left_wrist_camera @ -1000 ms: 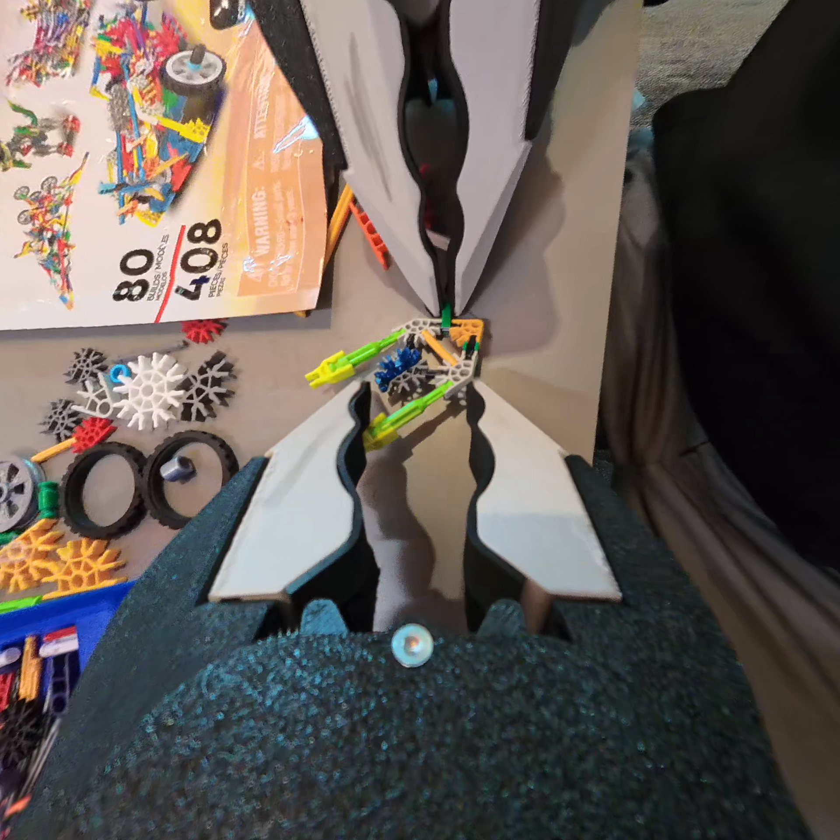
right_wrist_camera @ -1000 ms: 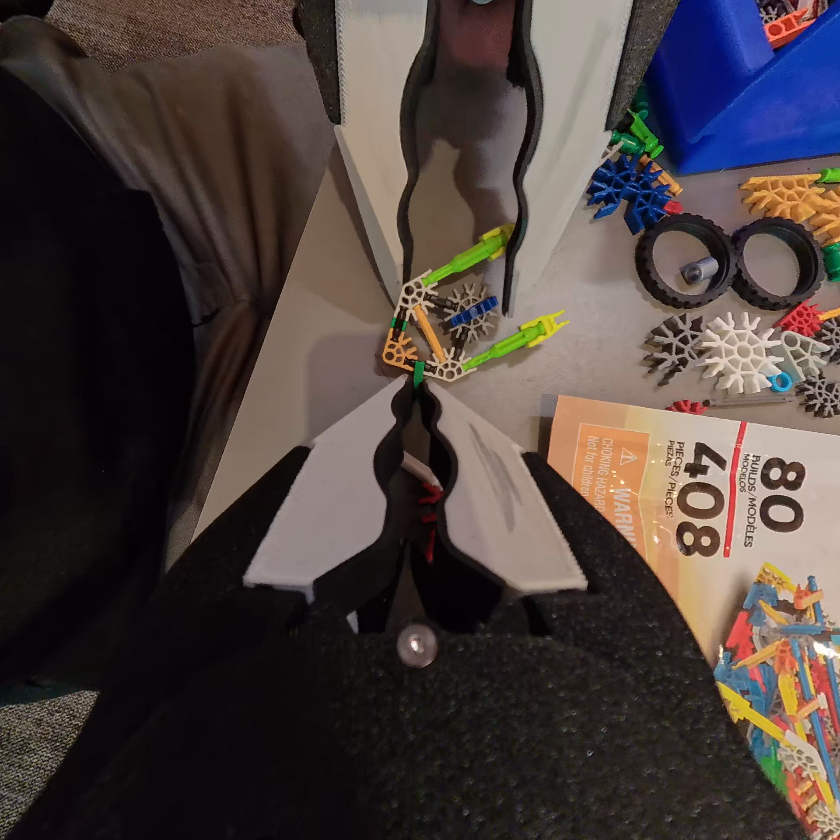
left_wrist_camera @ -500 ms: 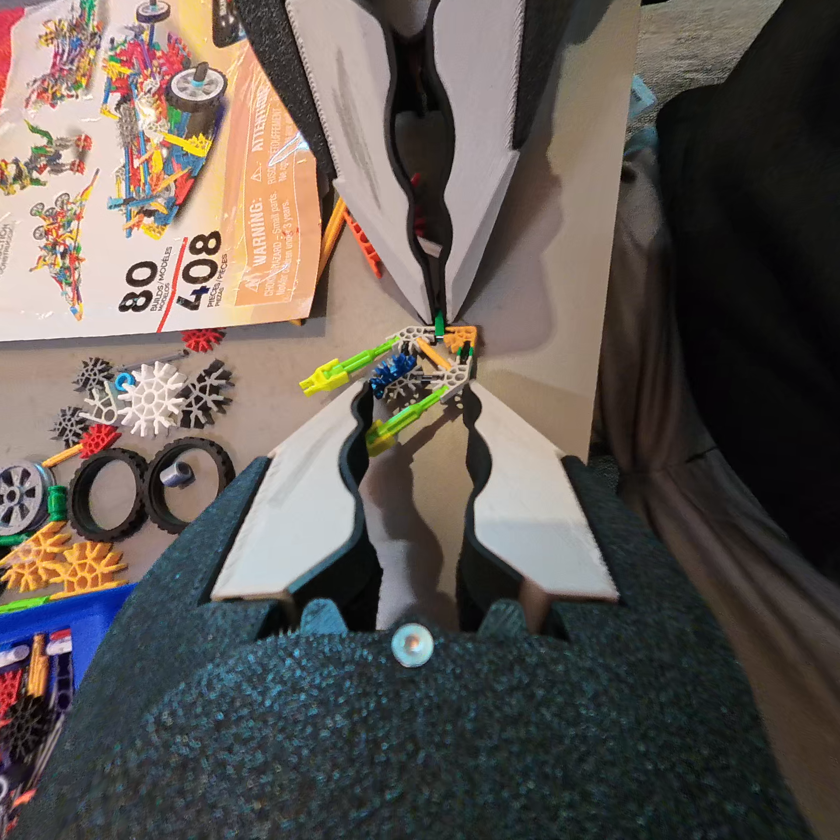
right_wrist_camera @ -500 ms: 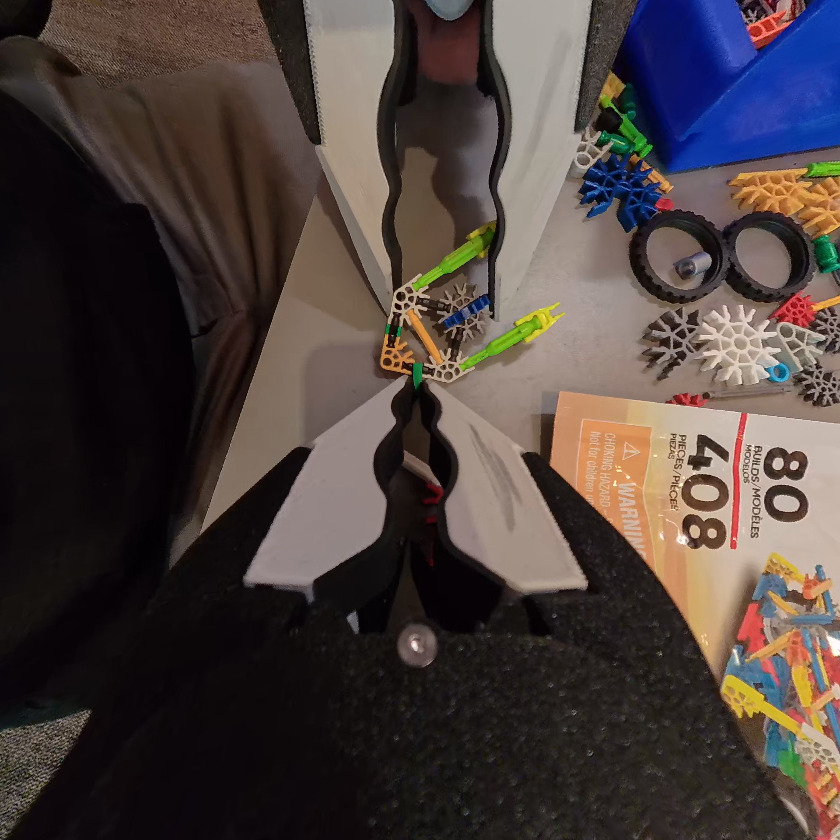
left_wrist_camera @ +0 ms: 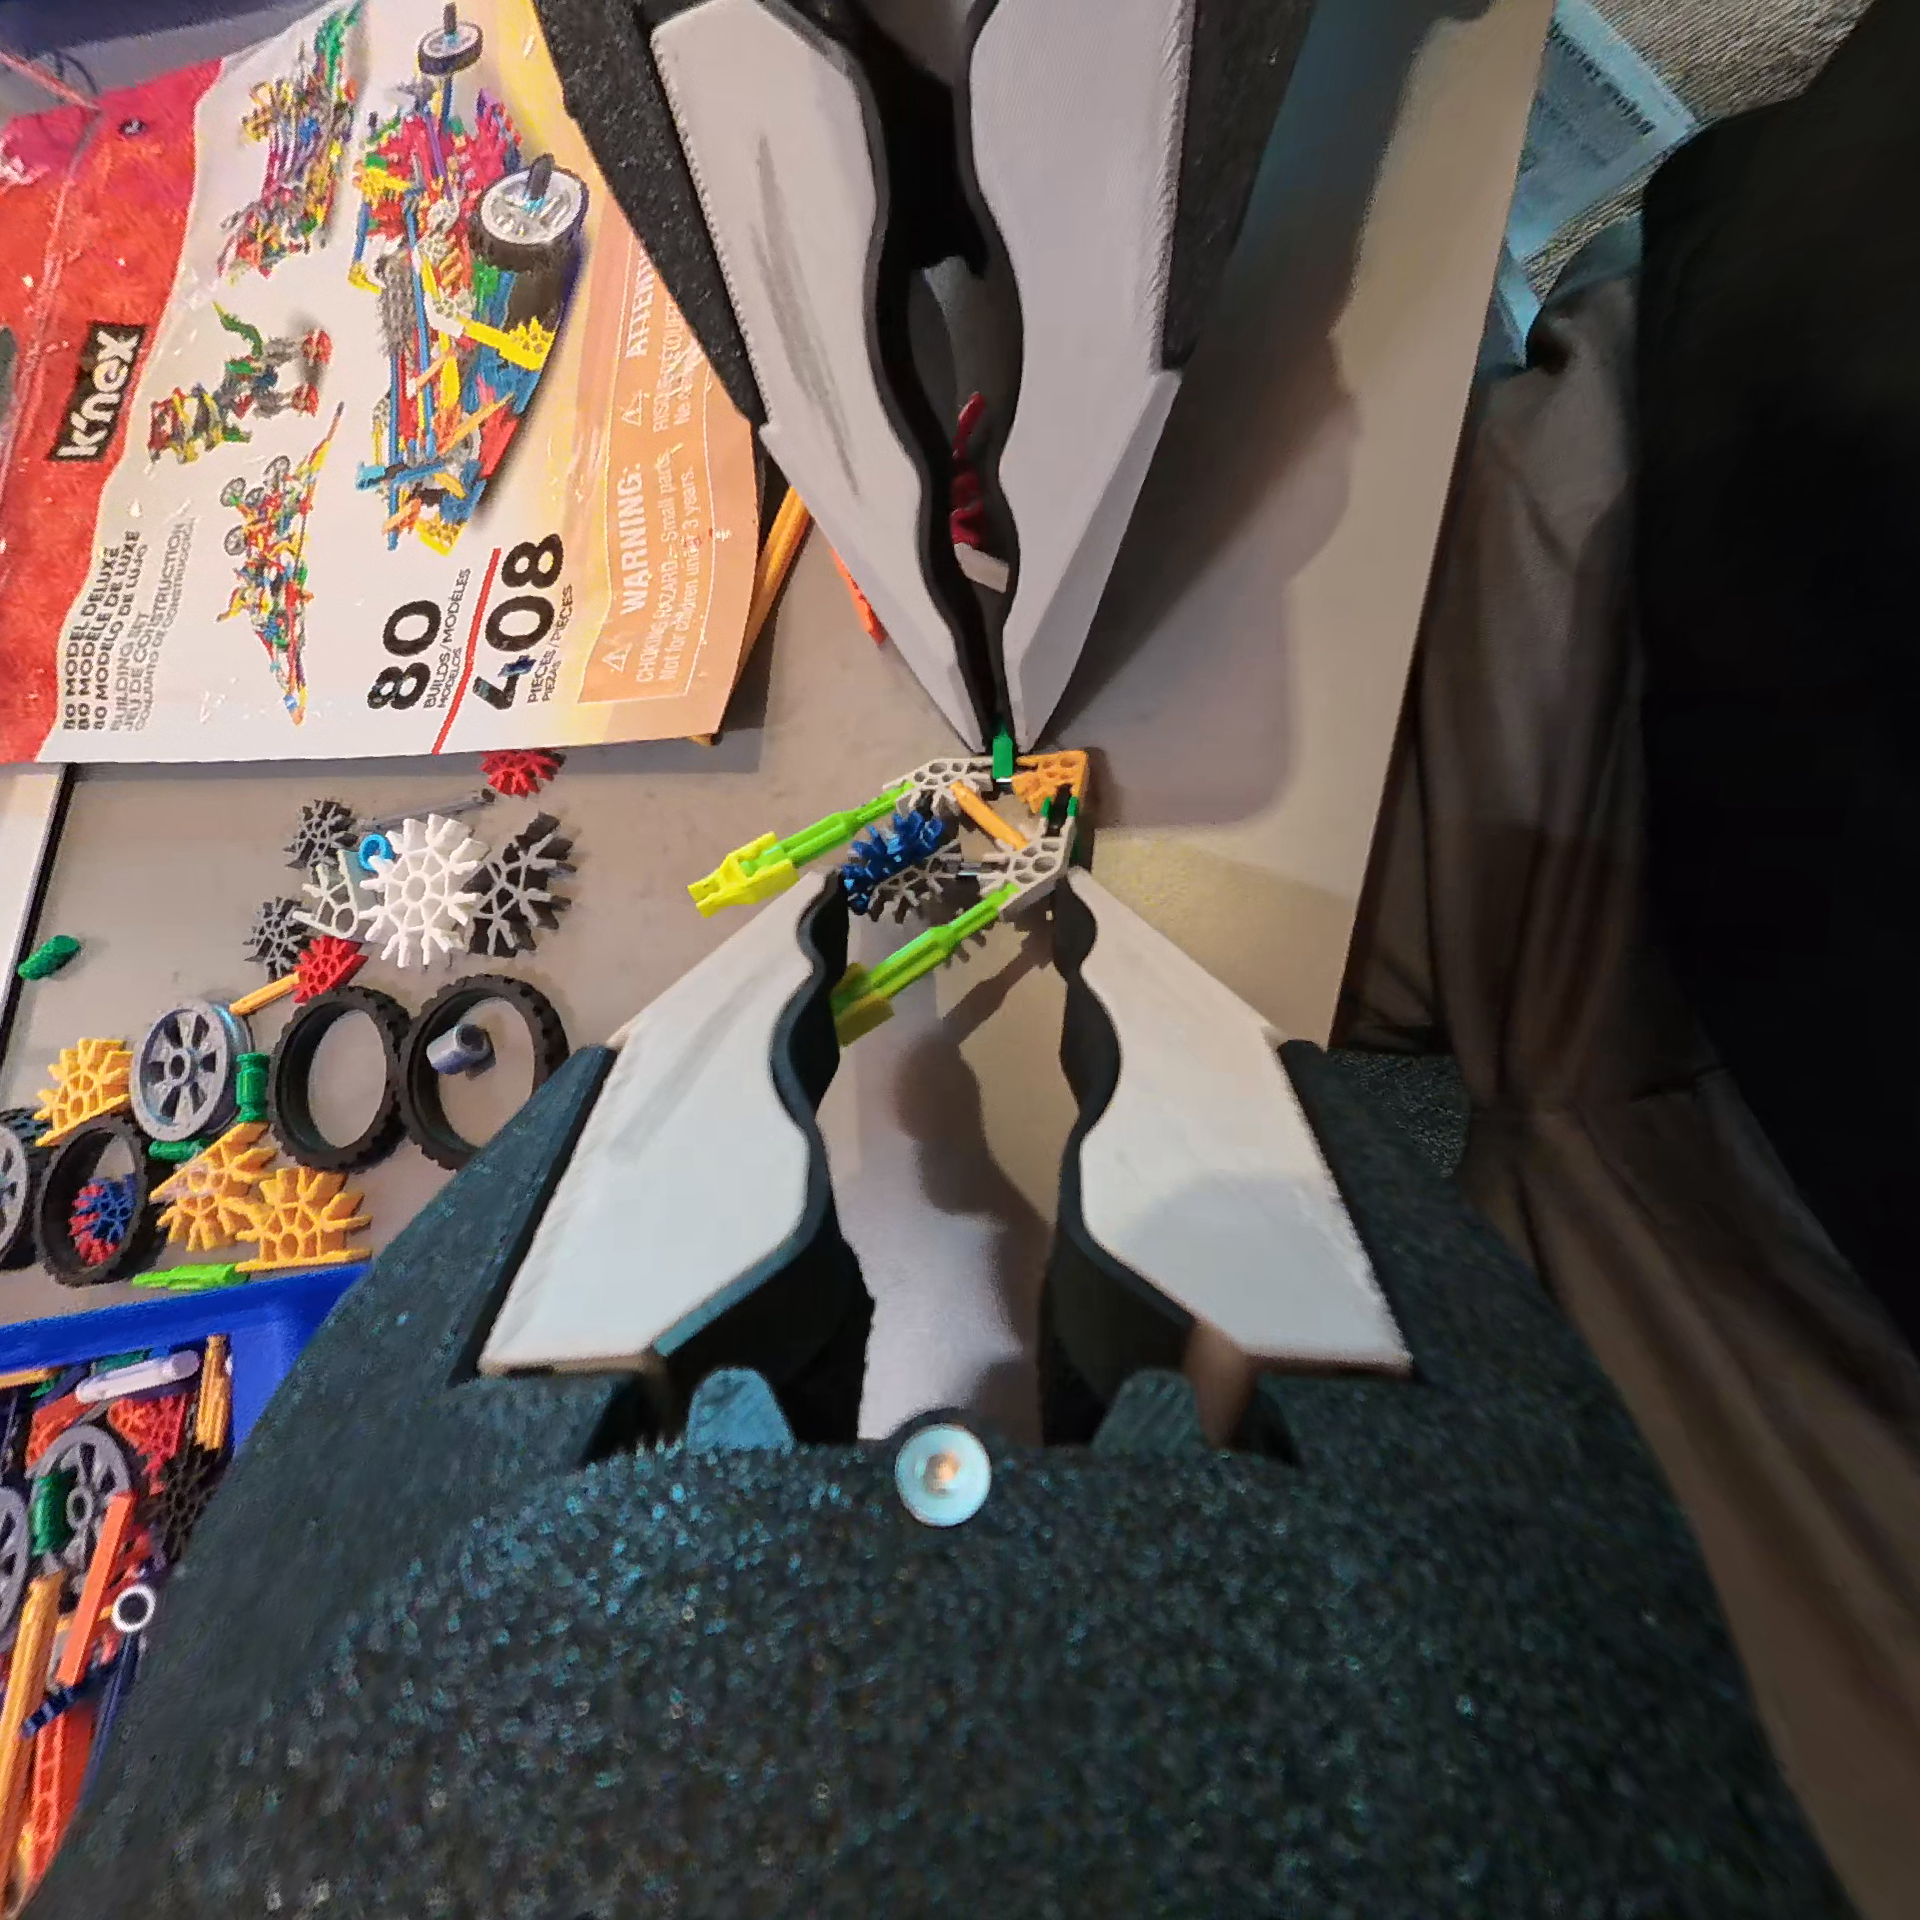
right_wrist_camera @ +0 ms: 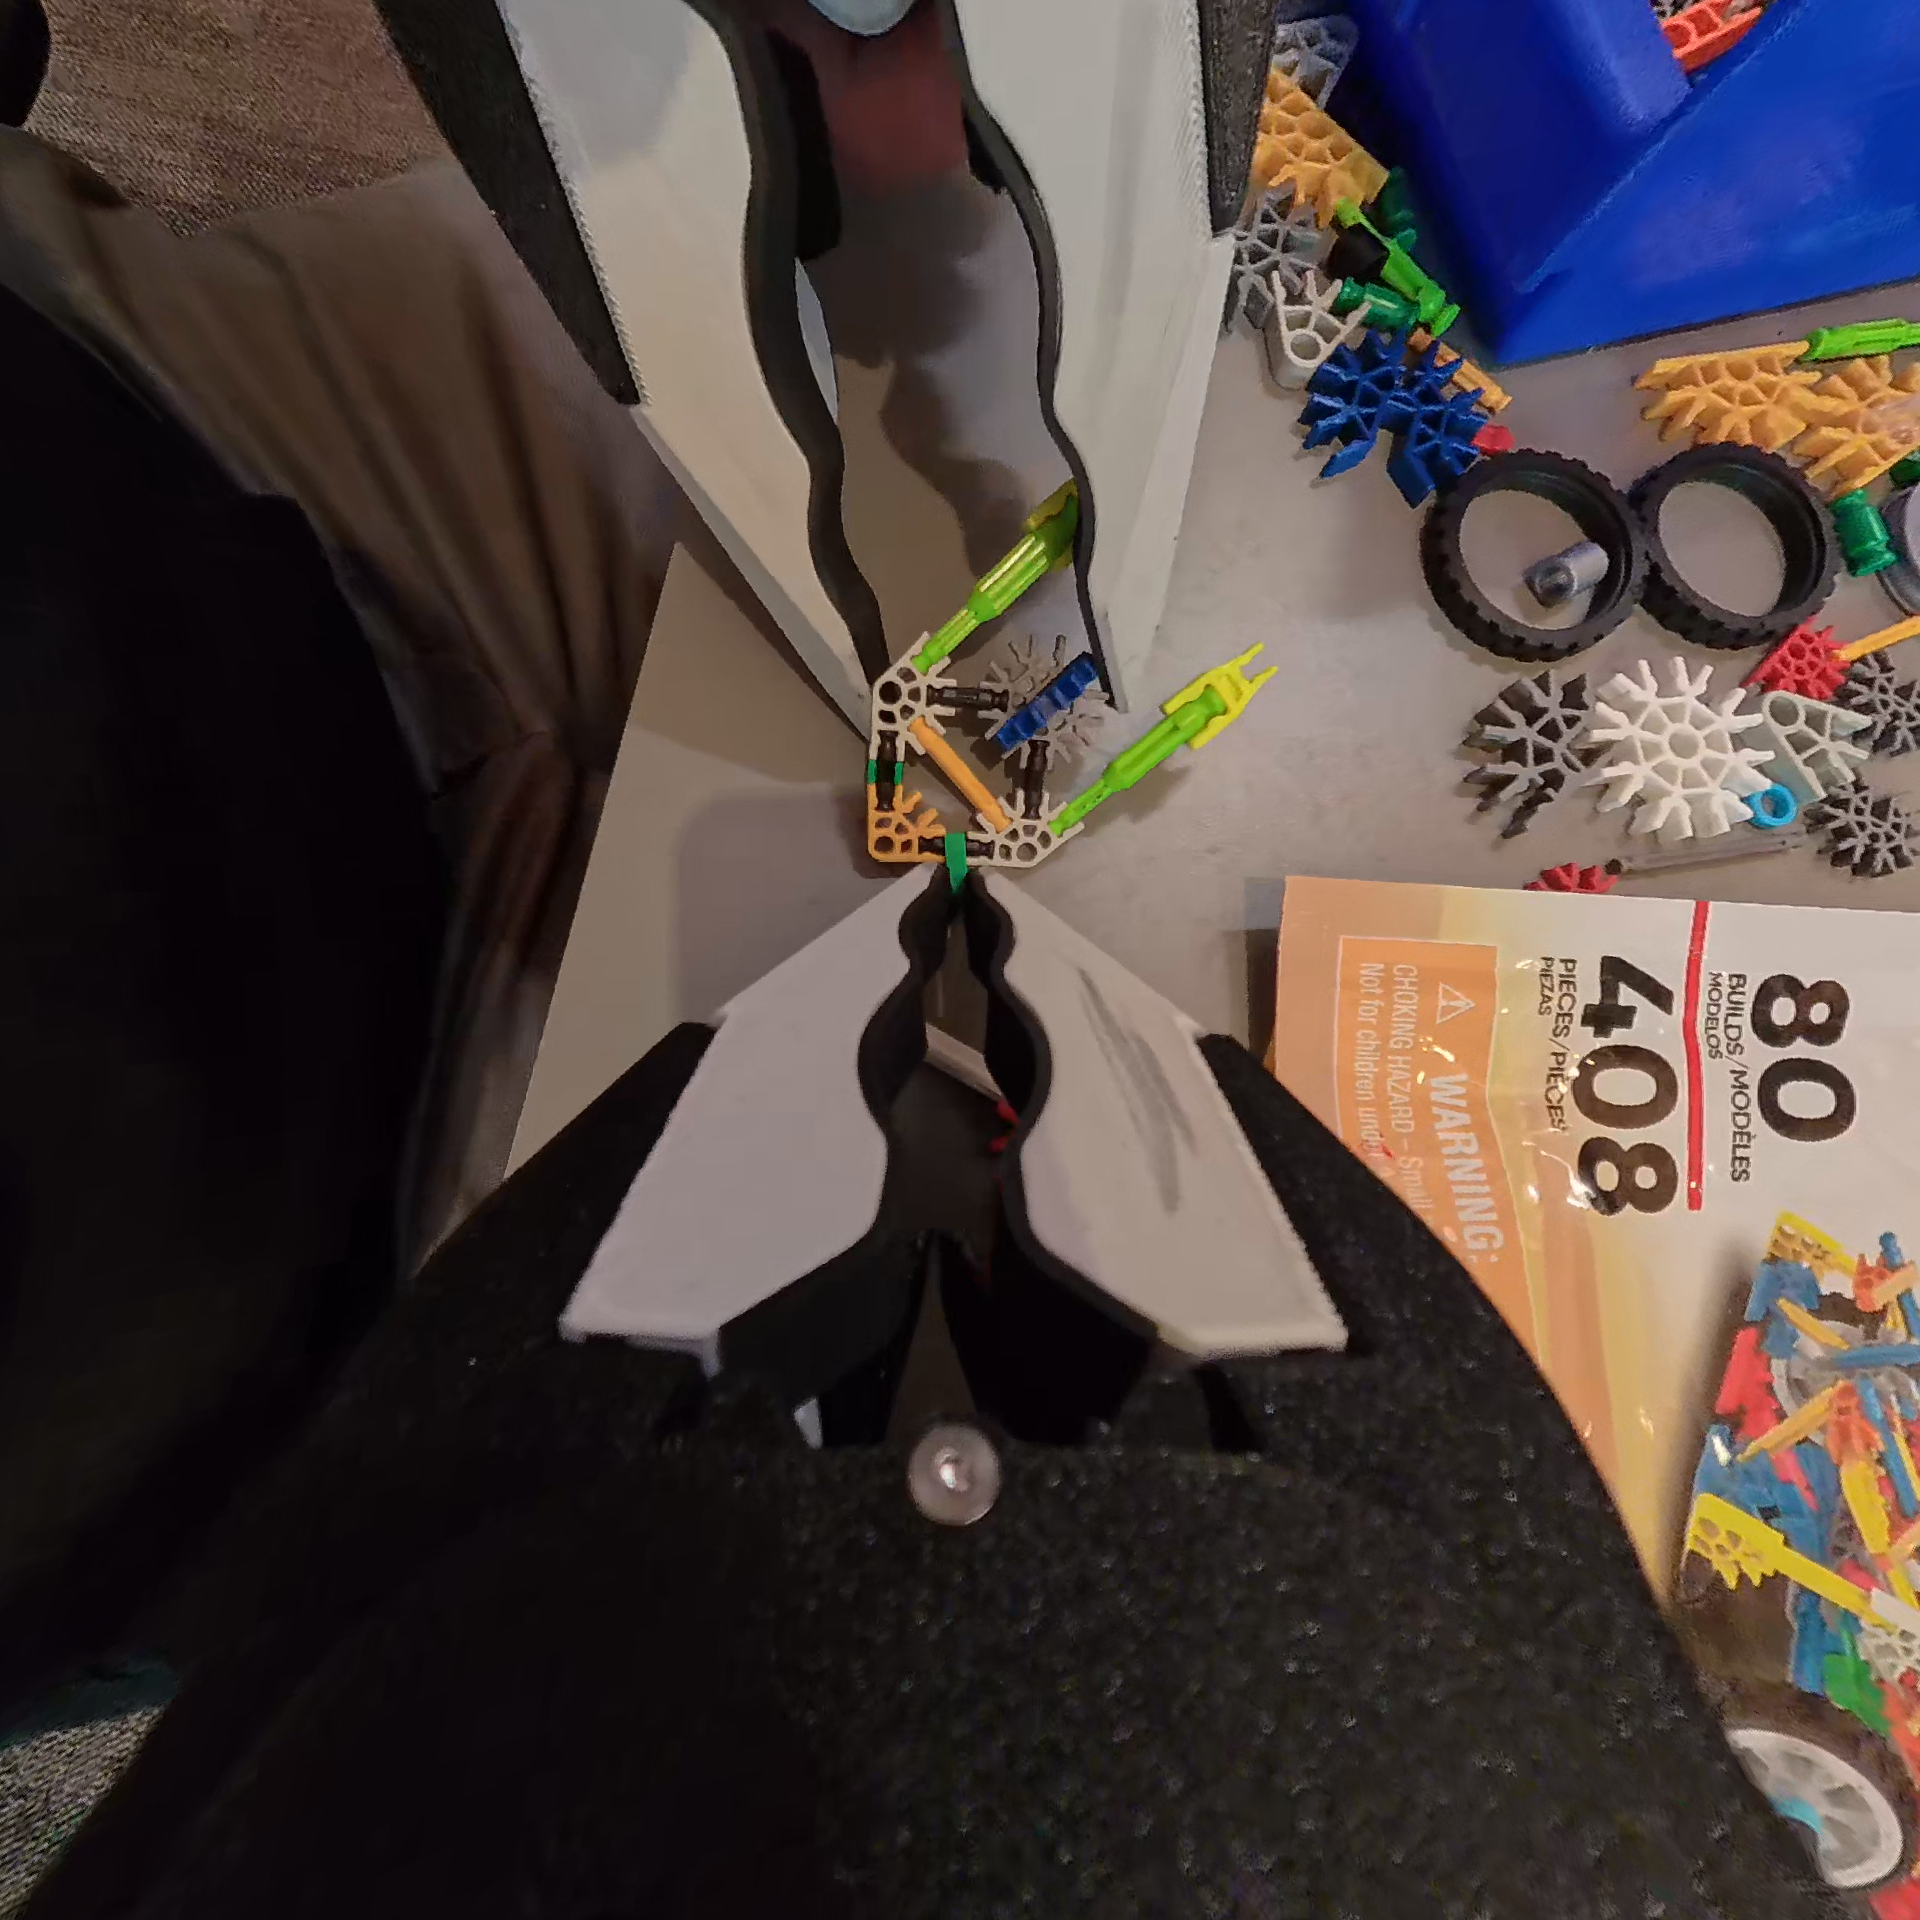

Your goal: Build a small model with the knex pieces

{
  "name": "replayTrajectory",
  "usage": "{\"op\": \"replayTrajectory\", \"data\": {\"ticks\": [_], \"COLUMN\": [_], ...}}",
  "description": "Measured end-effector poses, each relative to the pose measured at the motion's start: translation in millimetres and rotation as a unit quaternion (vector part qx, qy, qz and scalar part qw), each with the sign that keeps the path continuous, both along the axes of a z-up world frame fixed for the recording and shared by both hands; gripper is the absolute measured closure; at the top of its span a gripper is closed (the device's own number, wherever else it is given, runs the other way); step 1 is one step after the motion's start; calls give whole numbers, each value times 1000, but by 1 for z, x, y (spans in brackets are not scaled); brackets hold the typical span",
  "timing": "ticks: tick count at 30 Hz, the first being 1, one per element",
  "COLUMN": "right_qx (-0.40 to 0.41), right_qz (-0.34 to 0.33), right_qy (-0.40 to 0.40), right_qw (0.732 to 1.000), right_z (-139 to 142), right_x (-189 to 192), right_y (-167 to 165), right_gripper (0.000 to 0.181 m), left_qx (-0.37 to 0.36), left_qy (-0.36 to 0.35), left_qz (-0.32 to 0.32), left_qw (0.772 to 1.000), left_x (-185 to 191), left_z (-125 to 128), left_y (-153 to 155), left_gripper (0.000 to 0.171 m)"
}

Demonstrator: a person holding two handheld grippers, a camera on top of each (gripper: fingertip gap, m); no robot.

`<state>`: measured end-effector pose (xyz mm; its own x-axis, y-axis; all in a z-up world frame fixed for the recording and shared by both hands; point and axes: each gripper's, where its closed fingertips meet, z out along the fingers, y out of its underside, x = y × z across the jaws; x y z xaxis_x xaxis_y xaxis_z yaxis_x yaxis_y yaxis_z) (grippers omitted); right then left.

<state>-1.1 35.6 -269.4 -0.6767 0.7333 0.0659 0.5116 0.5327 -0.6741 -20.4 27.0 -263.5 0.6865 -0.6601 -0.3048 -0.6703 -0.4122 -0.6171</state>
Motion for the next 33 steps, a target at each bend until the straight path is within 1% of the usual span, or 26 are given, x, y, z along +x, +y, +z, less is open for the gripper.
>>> {"op": "replayTrajectory", "data": {"ticks": [14, 22, 25, 26, 27, 29, 33], "right_qx": [-5, -8, -13, -12, -10, -13, -10], "right_qz": [-15, -10, -8, -7, -8, -12, -5], "right_qy": [-4, -3, -4, -5, -4, -1, -3], "right_qw": [1000, 1000, 1000, 1000, 1000, 1000, 1000], "right_z": [0, 0, 0, 1, 2, 6, 6], "right_x": [-1, 0, 0, 0, 0, 0, 3], "right_y": [-1, 0, 1, 1, 3, 7, 9], "right_gripper": [181, 180, 179, 178, 178, 175, 176], "left_qx": [-1, -2, -2, -1, 1, 6, 8], "left_qy": [35, 58, 56, 56, 66, 71, 64], "left_qz": [11, -3, -4, -5, -2, 0, -2], "left_qw": [999, 998, 998, 998, 998, 997, 998], "left_x": [1, -1, -2, -2, -5, -8, -5], "left_z": [1, 1, 1, 1, 0, -1, -2], "left_y": [1, 1, 2, 2, 3, 4, 5], "left_gripper": [135, 134, 134, 135, 143, 152, 153]}}
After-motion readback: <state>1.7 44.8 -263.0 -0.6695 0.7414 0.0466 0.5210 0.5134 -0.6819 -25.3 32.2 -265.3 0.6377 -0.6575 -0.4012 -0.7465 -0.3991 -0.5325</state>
